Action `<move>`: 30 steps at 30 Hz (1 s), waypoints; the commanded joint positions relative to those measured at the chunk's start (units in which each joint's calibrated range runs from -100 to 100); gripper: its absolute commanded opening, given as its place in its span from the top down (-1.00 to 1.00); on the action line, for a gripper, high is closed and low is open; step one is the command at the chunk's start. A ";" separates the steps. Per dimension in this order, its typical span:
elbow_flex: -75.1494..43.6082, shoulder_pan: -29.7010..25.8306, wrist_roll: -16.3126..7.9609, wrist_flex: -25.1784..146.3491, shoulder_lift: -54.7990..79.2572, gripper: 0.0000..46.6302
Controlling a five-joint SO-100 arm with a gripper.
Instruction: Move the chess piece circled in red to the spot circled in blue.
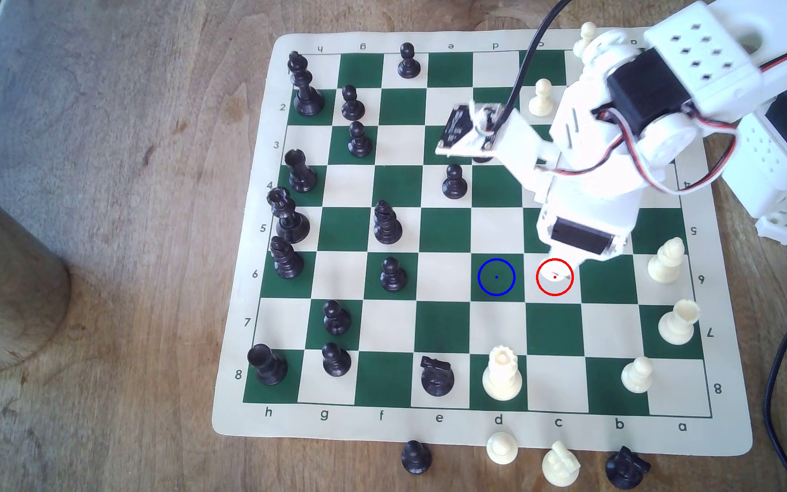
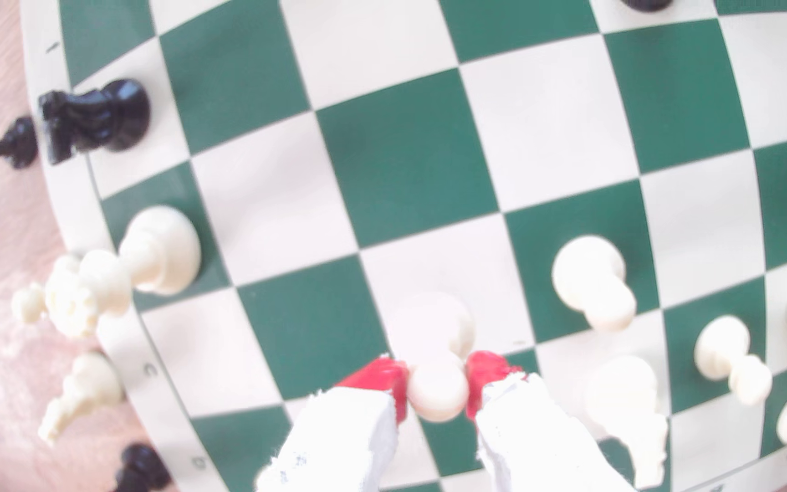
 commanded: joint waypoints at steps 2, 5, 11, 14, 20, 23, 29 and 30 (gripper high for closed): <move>-9.53 2.01 0.10 -0.24 -1.57 0.96; -12.89 2.87 0.24 -0.89 1.06 0.96; -15.15 3.80 0.59 -3.11 7.34 0.96; -15.33 4.27 0.88 -4.58 11.33 0.96; -16.88 4.27 1.12 -4.91 15.58 0.96; -17.33 4.04 1.12 -4.99 16.43 0.96; -17.60 3.57 0.98 -5.24 17.53 0.95; -17.60 3.49 0.98 -5.24 17.70 0.95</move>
